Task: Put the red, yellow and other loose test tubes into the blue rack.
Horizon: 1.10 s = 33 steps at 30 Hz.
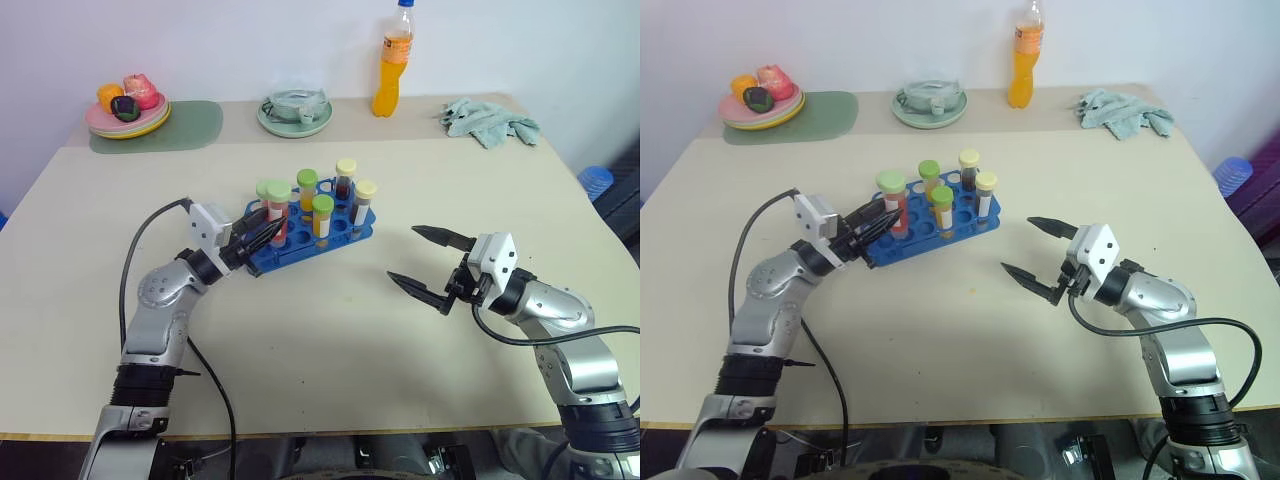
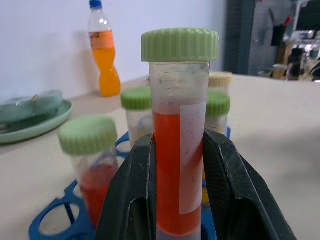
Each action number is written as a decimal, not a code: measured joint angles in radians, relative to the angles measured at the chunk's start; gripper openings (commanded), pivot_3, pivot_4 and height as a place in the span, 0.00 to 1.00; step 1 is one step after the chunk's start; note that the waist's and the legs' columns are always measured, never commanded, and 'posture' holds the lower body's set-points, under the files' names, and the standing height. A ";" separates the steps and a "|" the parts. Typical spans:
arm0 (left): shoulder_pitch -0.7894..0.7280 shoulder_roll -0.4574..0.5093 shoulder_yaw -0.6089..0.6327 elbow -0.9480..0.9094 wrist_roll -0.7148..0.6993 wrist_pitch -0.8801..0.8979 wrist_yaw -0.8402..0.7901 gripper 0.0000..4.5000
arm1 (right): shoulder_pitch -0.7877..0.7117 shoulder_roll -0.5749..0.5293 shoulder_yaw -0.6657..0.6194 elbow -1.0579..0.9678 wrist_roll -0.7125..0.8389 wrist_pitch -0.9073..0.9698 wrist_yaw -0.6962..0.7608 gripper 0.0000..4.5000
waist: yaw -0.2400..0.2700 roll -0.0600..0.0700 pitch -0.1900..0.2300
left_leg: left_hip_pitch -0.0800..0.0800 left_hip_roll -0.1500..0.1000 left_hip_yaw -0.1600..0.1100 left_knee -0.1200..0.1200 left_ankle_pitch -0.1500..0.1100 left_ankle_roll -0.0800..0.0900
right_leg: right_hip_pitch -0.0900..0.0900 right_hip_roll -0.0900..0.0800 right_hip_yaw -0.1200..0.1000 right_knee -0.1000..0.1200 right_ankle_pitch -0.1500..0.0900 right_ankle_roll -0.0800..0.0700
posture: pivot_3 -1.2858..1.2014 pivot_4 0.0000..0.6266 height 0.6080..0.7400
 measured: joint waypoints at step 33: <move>0.085 -0.028 -0.034 -0.008 0.089 -0.017 0.063 0.99 | -0.037 -0.006 0.001 0.007 0.004 0.035 0.024 1.00 | -0.002 0.000 0.000 | 0.000 0.000 0.000 0.000 0.000 0.001 | 0.000 0.000 0.000 0.001 0.000 0.001 | 0.52 0.24 1.00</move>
